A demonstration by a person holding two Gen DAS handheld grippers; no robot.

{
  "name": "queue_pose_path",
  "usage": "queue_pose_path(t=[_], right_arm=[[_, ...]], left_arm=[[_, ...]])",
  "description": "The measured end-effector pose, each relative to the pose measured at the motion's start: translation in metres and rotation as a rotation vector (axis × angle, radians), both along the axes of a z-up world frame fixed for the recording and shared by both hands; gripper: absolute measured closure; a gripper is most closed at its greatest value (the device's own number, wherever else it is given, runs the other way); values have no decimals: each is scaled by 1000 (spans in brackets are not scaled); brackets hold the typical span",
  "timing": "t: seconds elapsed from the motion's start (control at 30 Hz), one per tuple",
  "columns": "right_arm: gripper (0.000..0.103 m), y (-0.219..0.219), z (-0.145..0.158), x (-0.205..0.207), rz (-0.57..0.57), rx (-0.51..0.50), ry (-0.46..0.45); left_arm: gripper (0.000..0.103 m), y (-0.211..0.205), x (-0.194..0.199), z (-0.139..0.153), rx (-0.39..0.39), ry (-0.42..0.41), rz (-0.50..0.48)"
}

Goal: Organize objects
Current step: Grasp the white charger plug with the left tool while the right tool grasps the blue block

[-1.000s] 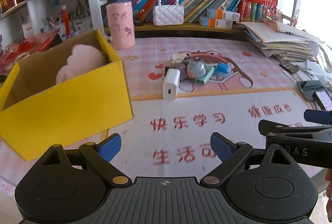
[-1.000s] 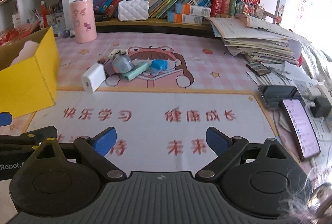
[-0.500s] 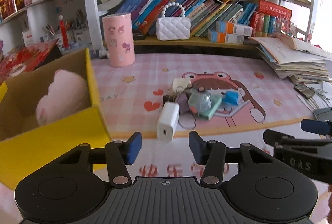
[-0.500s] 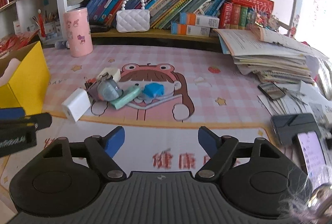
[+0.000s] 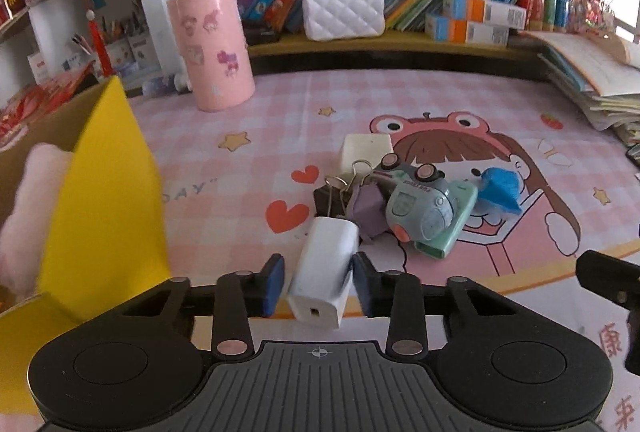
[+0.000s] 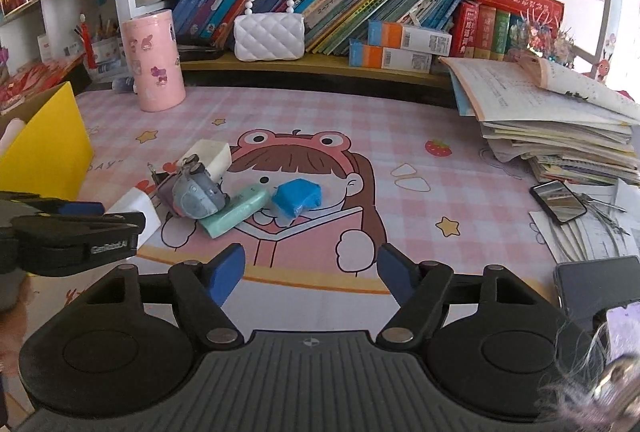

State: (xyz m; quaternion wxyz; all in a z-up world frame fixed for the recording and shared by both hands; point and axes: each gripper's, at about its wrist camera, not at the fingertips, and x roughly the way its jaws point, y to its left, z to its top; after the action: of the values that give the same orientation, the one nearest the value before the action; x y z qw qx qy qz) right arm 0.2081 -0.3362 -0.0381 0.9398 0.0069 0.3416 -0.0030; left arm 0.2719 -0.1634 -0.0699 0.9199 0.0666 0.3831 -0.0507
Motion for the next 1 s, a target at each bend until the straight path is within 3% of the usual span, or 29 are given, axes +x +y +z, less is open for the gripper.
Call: queue_pose_path(t=[0.07,0.23,0.4,0.47,0.67,0.83,1.0], right_arm=[[32,-3,-2,5,2,11,5],[33,-8,-3,18,12,30,1],[34,-9,-7,37,31,39,-13],[40,-8,-11,47,41,38,-15],[45,0,-31,81,174,-56,-8],[47,3,-47,104,247,-119,28],[49,-8,-55,120,234,-16,53]], left_arm=[[78,-2,5,-3,-2,12,-8],[79,-2,8,-5,-14,35,-12],[79,10,-13,15,-113,26,-20],[79,15,-27,23,-156,29,-26],[79,27,-74,37,-169,66,-54],[79,42,-94,38,-181,94,-3],[79,60,-101,41,-177,78,61]])
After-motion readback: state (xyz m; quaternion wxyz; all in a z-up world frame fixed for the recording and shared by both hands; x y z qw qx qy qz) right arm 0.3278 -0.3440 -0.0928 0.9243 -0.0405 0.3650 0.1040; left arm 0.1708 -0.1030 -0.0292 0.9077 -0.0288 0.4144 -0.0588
